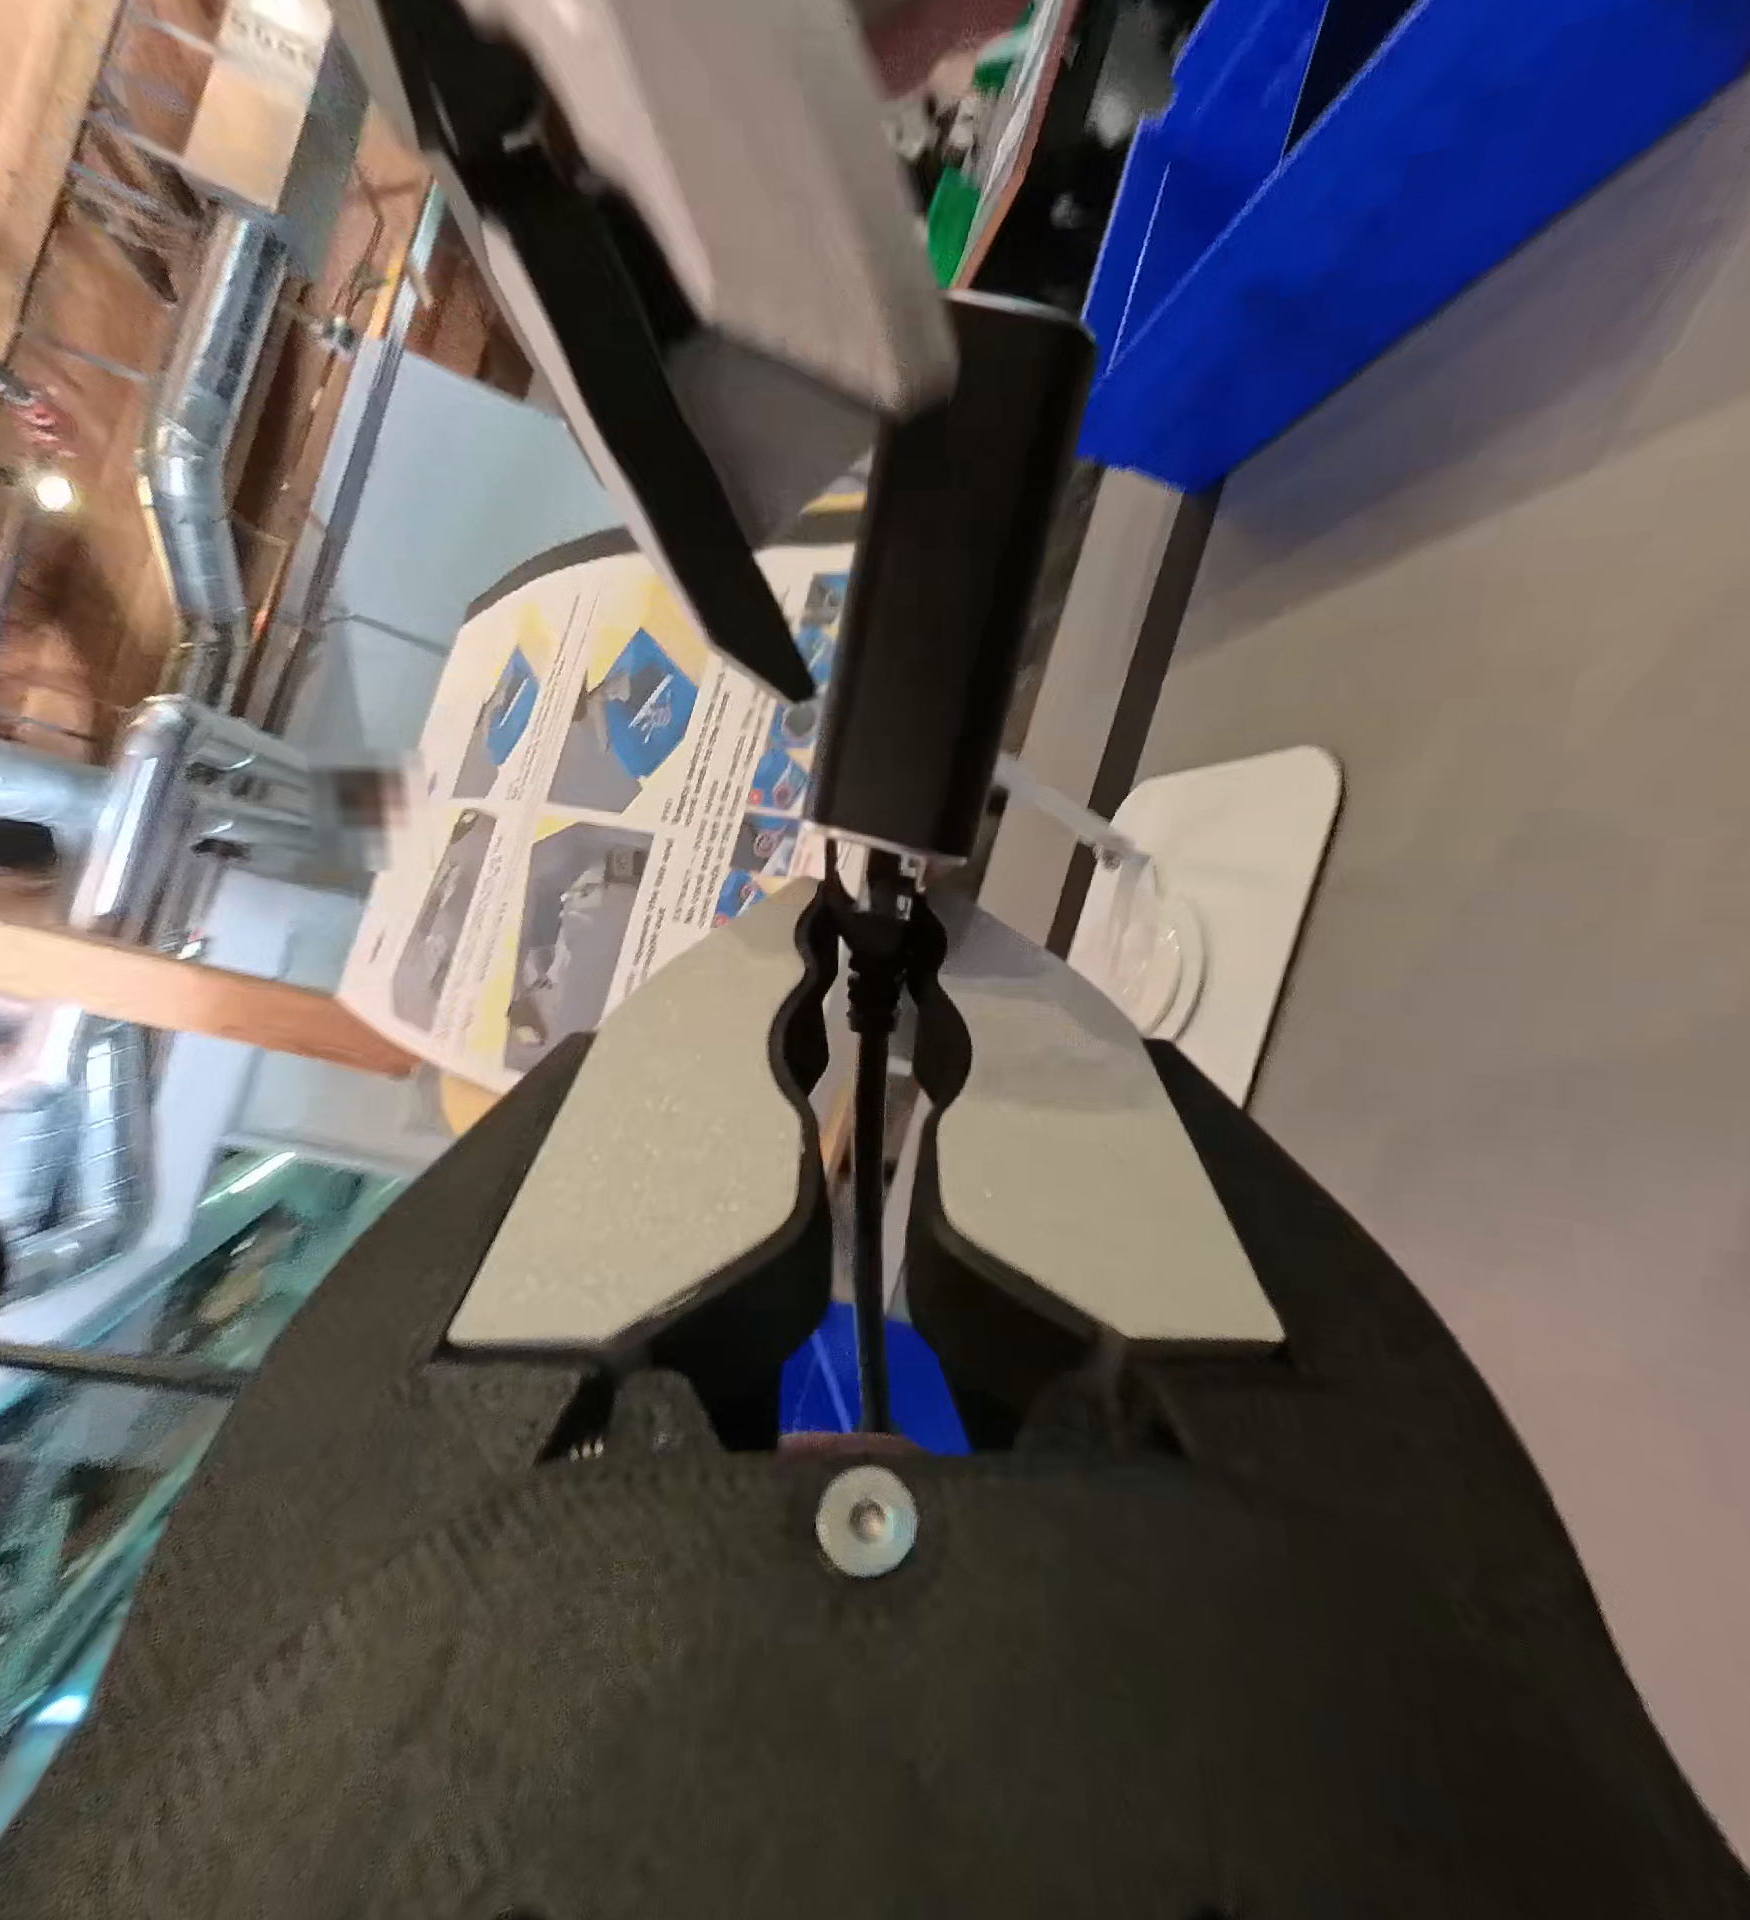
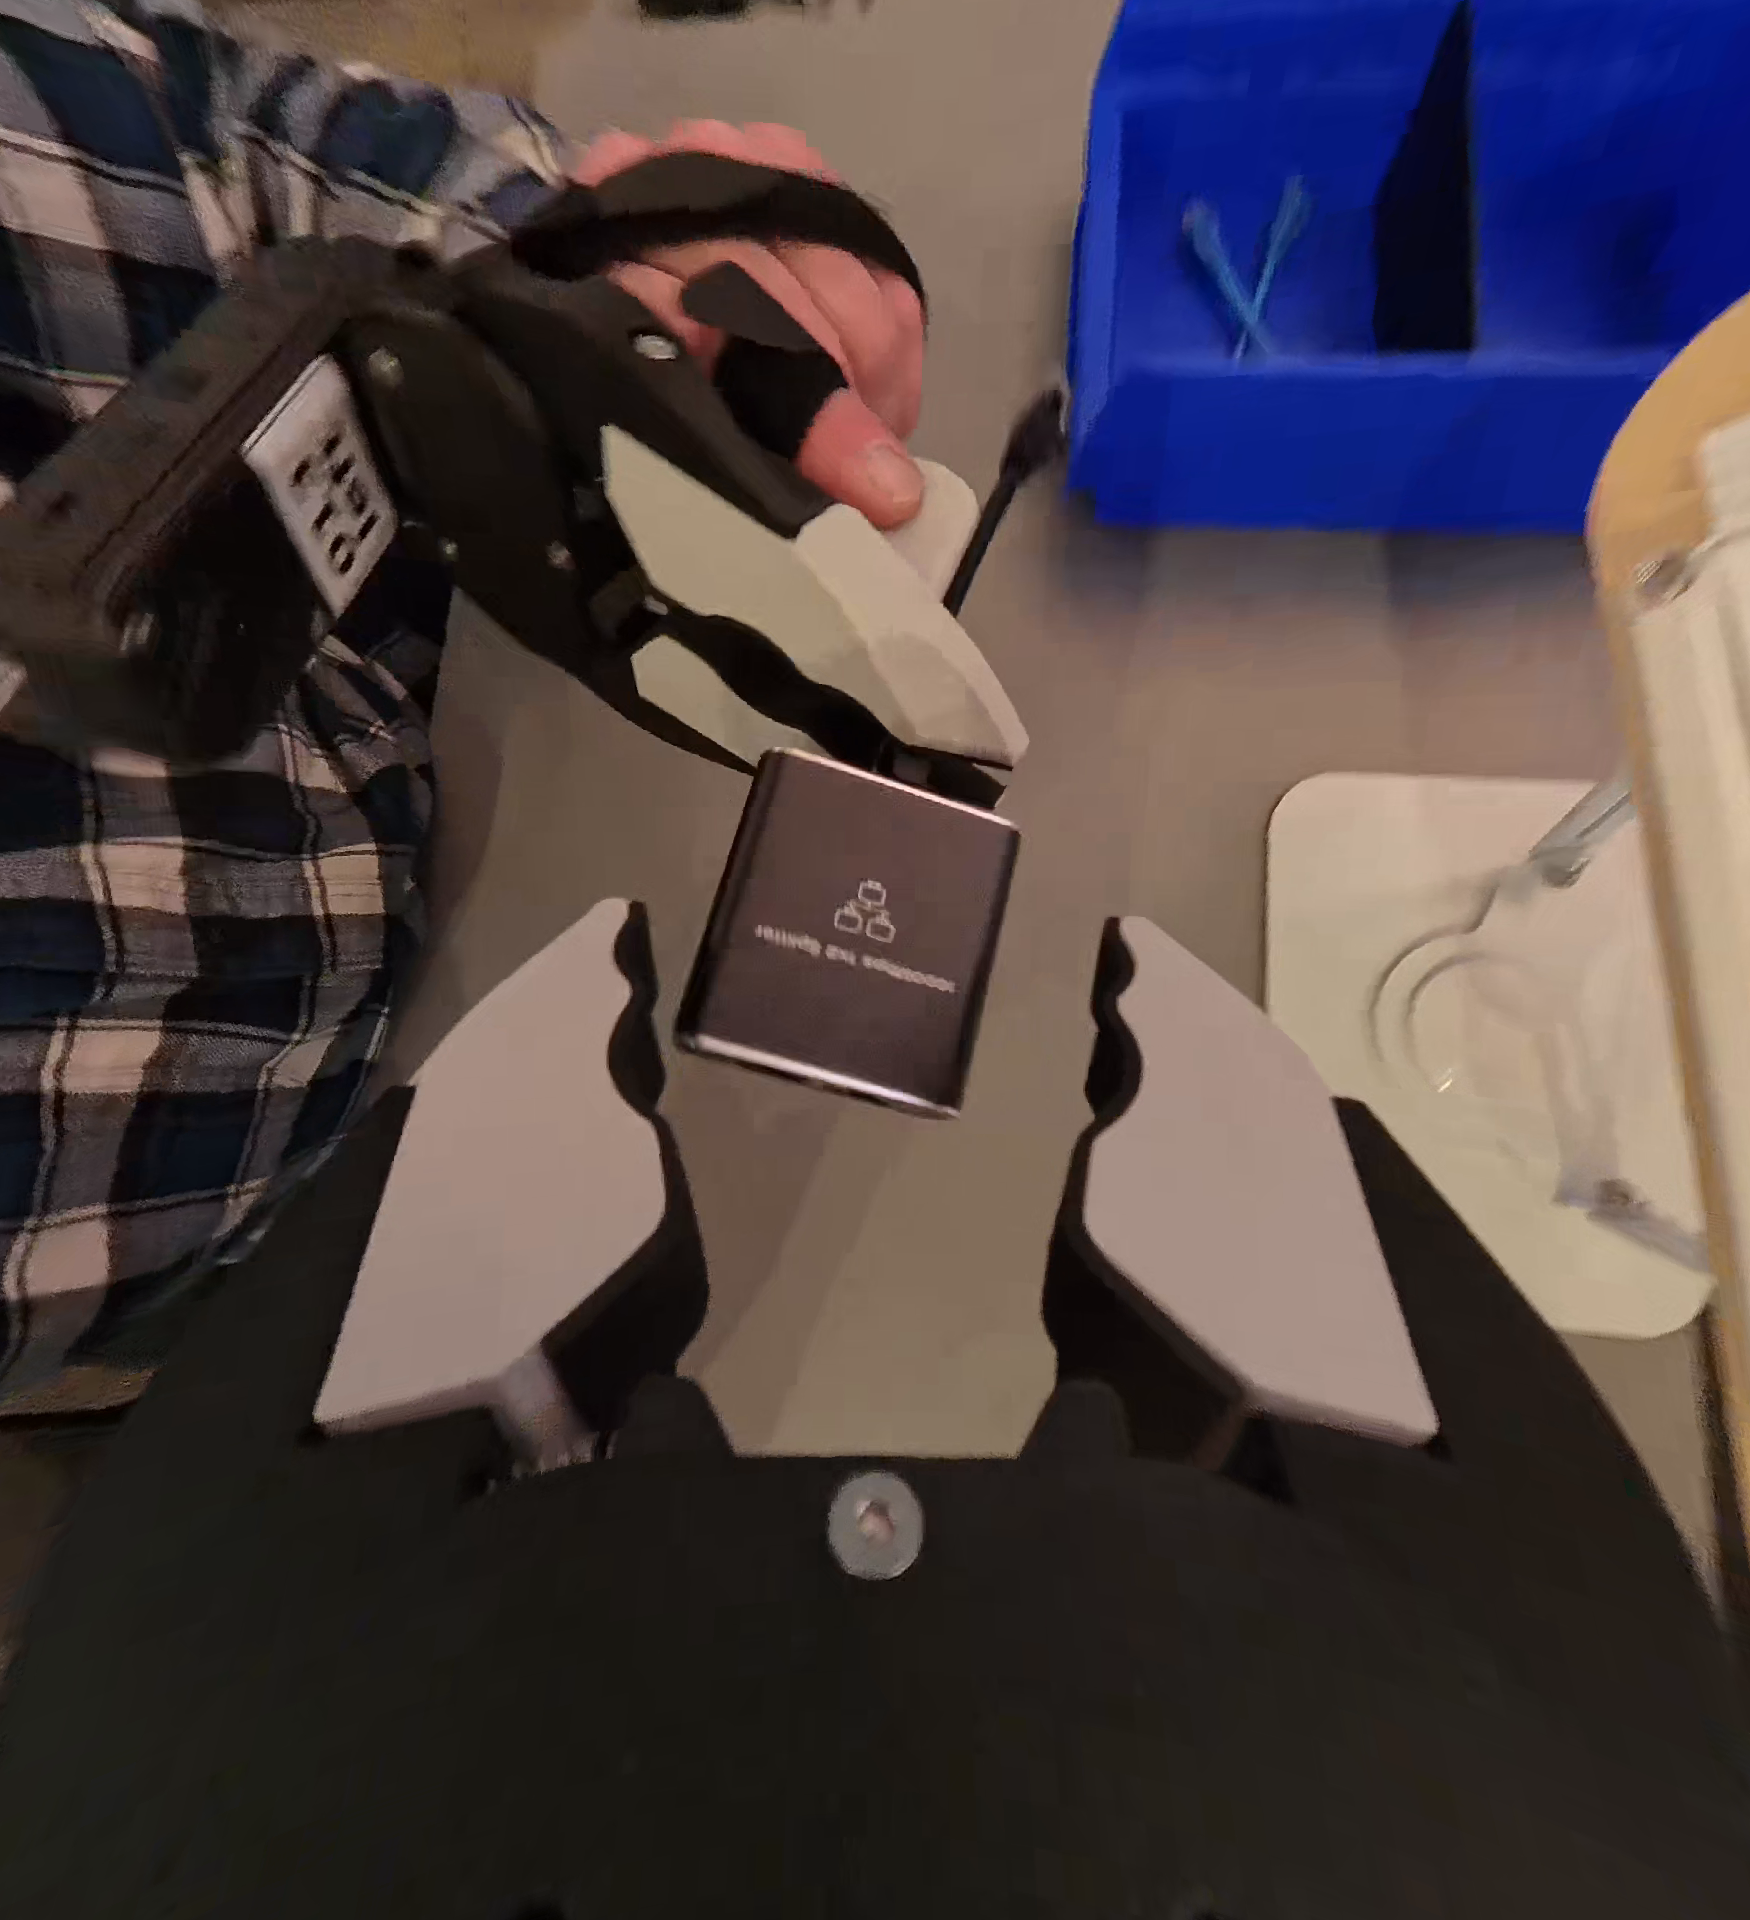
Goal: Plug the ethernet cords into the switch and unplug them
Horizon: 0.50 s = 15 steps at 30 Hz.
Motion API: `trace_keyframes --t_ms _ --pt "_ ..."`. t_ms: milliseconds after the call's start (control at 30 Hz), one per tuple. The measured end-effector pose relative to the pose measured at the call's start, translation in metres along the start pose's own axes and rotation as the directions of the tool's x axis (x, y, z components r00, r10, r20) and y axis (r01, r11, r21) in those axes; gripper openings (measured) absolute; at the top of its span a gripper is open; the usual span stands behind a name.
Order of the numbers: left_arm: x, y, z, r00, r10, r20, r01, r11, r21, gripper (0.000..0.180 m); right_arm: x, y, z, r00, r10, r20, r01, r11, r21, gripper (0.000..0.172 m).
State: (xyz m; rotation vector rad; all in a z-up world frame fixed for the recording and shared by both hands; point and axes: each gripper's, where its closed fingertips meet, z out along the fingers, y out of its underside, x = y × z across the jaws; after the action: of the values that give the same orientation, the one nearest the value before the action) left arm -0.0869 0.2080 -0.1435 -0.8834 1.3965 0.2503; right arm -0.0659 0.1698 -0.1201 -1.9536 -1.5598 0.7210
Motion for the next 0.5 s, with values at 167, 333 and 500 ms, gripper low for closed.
trace_keyframes --t_ms 167,333,500 --pt "-0.005 -0.020 -0.014 0.969 -0.145 -0.199 0.183 0.965 0.187 0.012 -0.027 -0.015 -0.042 0.955 -0.296 -0.001 0.290 0.935 0.201 0.086" --pt "0.007 -0.067 -0.054 0.739 -0.204 -0.642 0.521 0.777 0.353 0.012 -0.074 -0.020 -0.050 0.794 -0.604 0.063 0.537 0.747 0.393 0.093" --pt "0.009 -0.098 -0.090 0.501 -0.063 -0.863 0.699 0.617 0.361 0.012 -0.119 -0.032 -0.044 0.620 -0.773 0.134 0.618 0.587 0.522 0.102"
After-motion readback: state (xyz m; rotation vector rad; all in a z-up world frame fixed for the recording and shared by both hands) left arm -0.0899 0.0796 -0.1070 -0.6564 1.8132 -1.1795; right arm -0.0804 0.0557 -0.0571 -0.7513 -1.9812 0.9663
